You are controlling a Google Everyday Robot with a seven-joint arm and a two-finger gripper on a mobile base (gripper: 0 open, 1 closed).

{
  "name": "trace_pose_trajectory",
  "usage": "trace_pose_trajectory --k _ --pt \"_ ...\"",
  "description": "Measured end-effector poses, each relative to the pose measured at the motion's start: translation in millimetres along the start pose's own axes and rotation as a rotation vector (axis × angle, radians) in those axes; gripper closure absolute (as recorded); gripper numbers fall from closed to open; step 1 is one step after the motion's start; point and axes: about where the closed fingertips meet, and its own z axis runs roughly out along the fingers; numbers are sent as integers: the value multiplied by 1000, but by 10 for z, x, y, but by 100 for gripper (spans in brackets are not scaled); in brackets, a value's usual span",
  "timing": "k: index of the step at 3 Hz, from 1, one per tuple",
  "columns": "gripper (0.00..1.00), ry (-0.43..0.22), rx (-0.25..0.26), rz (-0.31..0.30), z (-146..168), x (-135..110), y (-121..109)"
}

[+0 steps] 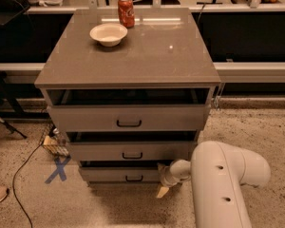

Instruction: Open bottom drawer

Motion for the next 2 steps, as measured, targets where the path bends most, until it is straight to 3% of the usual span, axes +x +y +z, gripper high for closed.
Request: trace_pose_trajectory --k 2 --pt "61 -10 -39 8 -123 52 237"
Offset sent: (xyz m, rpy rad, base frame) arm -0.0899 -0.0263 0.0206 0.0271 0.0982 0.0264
